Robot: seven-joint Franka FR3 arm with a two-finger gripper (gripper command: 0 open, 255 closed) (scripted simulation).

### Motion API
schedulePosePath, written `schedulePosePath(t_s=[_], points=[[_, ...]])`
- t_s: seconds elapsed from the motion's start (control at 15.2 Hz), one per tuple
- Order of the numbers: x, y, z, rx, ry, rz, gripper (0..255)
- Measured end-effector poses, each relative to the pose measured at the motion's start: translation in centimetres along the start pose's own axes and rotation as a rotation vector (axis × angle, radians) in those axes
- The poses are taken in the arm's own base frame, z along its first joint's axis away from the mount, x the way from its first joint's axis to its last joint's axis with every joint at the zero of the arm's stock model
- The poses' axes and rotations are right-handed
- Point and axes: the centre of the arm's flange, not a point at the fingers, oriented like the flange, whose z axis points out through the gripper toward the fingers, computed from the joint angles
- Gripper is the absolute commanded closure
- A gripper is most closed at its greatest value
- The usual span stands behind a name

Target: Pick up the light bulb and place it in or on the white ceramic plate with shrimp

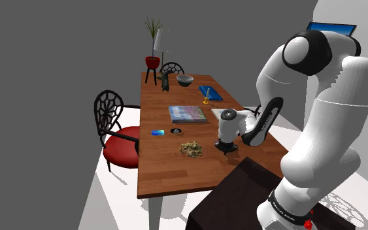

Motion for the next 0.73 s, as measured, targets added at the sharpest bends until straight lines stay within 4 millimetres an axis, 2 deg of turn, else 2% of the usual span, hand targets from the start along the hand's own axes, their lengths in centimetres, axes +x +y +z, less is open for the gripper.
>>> schedulePosePath(t_s=[0.13, 0.4, 0.46, 0.73], points=[[0.8, 0.4, -0.4, 0.015, -0.013, 0.027, 0], [5.8, 3.6, -1.7, 0.138, -0.126, 0.227, 0], [6.9, 4.3, -1.4, 0.157, -0.145, 0.283, 0], [7.5, 4.5, 0.4, 0.176, -0.154, 0.310, 0]])
